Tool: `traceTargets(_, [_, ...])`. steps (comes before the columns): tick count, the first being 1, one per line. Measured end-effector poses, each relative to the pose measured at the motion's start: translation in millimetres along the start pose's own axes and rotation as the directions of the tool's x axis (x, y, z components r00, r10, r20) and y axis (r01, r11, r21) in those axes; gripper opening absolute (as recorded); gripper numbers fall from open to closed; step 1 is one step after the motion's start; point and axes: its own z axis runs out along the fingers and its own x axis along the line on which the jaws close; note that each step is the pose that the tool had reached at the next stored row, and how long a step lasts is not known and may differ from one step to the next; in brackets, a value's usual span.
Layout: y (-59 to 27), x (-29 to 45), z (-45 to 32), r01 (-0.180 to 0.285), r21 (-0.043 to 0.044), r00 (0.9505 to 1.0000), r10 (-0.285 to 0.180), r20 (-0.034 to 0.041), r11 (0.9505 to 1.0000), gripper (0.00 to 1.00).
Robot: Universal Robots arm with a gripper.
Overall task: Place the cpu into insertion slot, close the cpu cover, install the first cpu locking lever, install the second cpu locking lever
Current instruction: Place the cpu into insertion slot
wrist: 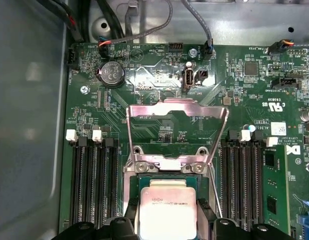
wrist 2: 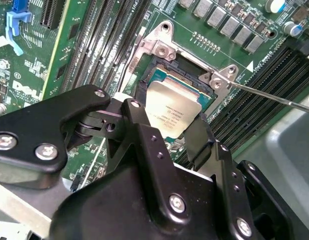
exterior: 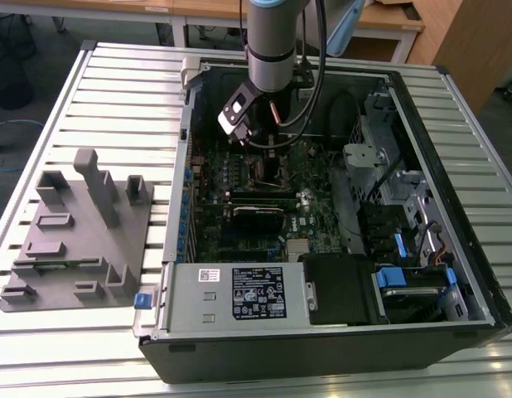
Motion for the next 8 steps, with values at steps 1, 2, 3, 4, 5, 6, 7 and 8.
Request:
traceTargets(1, [-0.5, 0.1, 0.1, 0.000, -0.0004, 1.0000, 0.000, -0.0003, 1.0000, 0.54])
traceTargets(2, [-1.1, 0.0, 0.4, 0.000, -0.0008, 1.0000, 0.000, -0.0003, 1.0000, 0.54])
traceTargets(3, [-1.3, 0.1, 0.9, 0.000, -0.0016, 1.0000, 0.000, -0.0003, 1.0000, 0.54])
traceTargets(4, [-1.4, 0.1, 1.7, 0.000, -0.0028, 1.0000, 0.000, -0.0003, 1.0000, 0.54])
traceTargets(5, [-1.6, 0.1, 2.6, 0.000, -0.0046, 1.0000, 0.000, -0.0002, 1.0000, 0.54])
traceTargets(6, [-1.7, 0.1, 3.4, 0.000, -0.0067, 1.0000, 0.000, -0.0001, 1.0000, 0.54])
traceTargets(7, [-1.9, 0.0, 3.6, 0.000, -0.0081, 1.0000, 0.000, 0.0000, 1.0000, 0.54])
traceTargets(8, [-2.1, 0.0, 3.7, 0.000, -0.0086, 1.0000, 0.000, 0.0001, 1.0000, 0.54])
